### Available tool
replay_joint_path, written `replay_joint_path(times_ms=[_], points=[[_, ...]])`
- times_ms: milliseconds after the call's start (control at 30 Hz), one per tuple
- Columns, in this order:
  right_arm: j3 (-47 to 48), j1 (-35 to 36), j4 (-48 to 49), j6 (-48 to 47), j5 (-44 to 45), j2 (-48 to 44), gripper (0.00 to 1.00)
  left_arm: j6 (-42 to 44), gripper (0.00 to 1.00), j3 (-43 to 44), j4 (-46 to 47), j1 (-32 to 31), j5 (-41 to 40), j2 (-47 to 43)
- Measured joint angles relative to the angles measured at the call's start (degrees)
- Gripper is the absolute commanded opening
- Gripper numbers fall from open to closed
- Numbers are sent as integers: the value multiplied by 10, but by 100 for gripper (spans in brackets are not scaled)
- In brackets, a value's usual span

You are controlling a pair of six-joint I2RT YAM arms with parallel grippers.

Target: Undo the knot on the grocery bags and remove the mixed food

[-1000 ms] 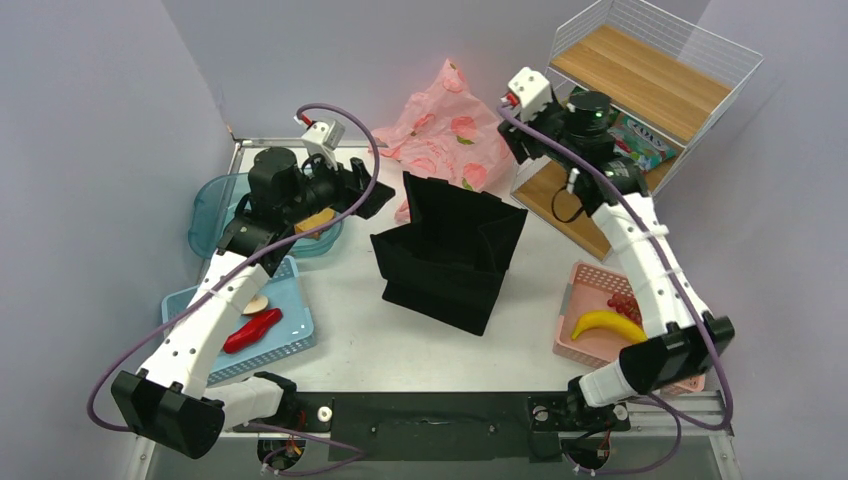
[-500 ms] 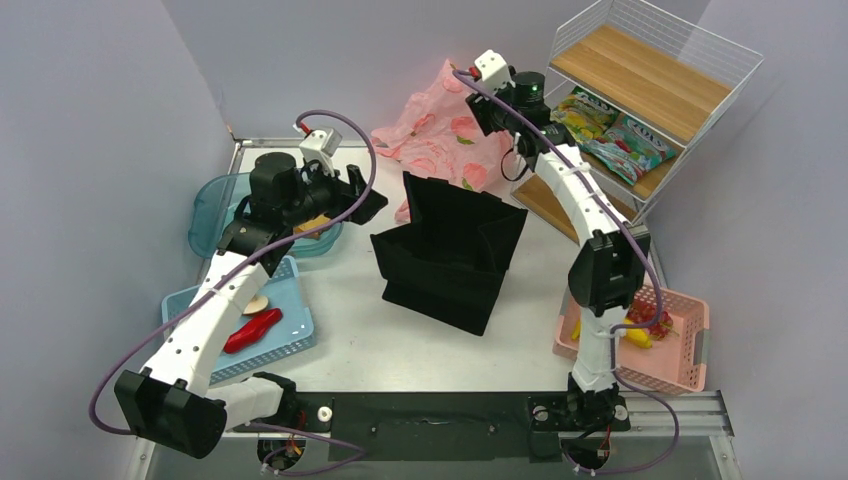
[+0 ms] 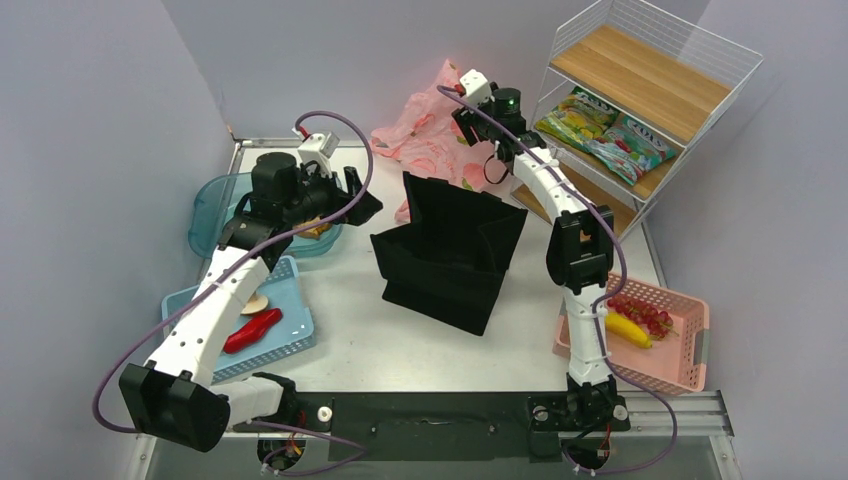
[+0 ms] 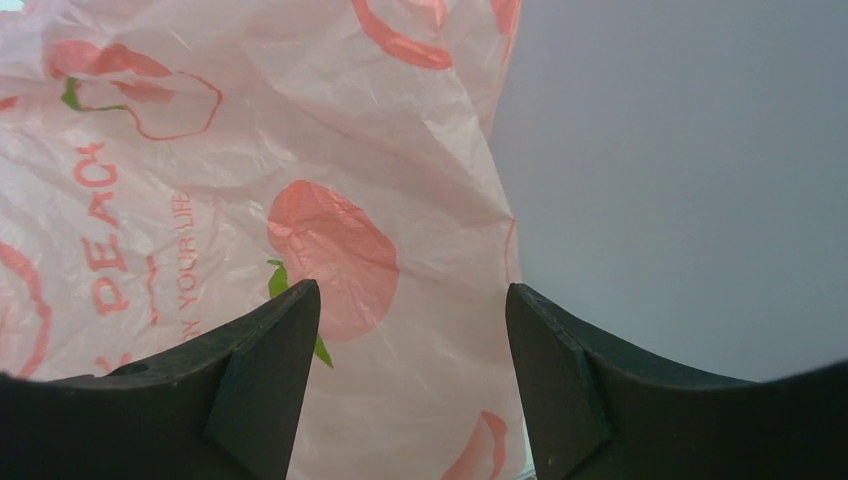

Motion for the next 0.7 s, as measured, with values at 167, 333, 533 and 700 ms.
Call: replay_joint_path(times_ms=[167,333,533,700], points=[[2,-8,39,-7,7,36,68,0,78,0,-19,5,0,4],[18,-20,73,-7,19,69,71,1,78,0,-31,8,0,4],[44,-36,99,35,-3,97,77,1,78,0,-42,9,1,4],[47,-45,105,55,-33,101,45,1,78,0,-50,9,2,4]])
